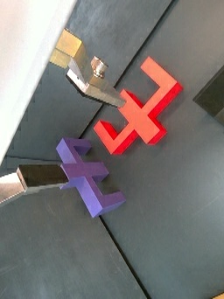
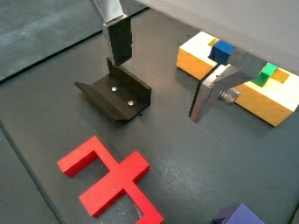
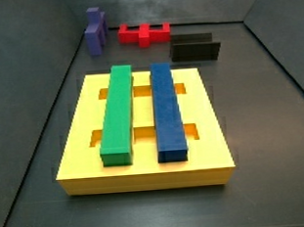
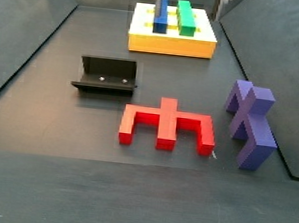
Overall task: Pick up the purple object. Move up. Move to above the board. Insert the purple object.
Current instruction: Pick up the purple object.
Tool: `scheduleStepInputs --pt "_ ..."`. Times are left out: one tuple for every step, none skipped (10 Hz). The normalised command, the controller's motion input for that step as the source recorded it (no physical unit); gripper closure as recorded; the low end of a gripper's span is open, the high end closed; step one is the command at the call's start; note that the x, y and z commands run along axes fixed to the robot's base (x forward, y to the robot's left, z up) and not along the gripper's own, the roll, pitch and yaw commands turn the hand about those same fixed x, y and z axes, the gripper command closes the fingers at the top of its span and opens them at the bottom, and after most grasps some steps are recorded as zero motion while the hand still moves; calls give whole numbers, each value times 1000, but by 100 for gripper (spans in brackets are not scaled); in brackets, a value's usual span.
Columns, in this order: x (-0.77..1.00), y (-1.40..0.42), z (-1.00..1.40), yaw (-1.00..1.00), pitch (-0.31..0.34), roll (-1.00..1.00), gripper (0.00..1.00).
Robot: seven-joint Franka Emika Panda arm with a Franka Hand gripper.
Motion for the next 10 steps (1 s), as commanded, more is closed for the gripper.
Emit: scheduleStepInputs --pt "0 0 -31 0 0 0 0" --pt "-69 489 -269 -69 0 0 0" --pt "-229 883 -397 -94 0 0 0" --pt "-266 914 -443 -63 0 0 0" --pt "-274 674 -303 -140 0 -46 0" --pt "-440 11 71 -169 0 131 0" --pt "-206 0 91 -363 -9 69 0" --pt "0 43 0 -749 -7 0 0" --pt "0 0 -34 -360 0 0 0" --pt "-174 83 -154 -294 -17 -74 0"
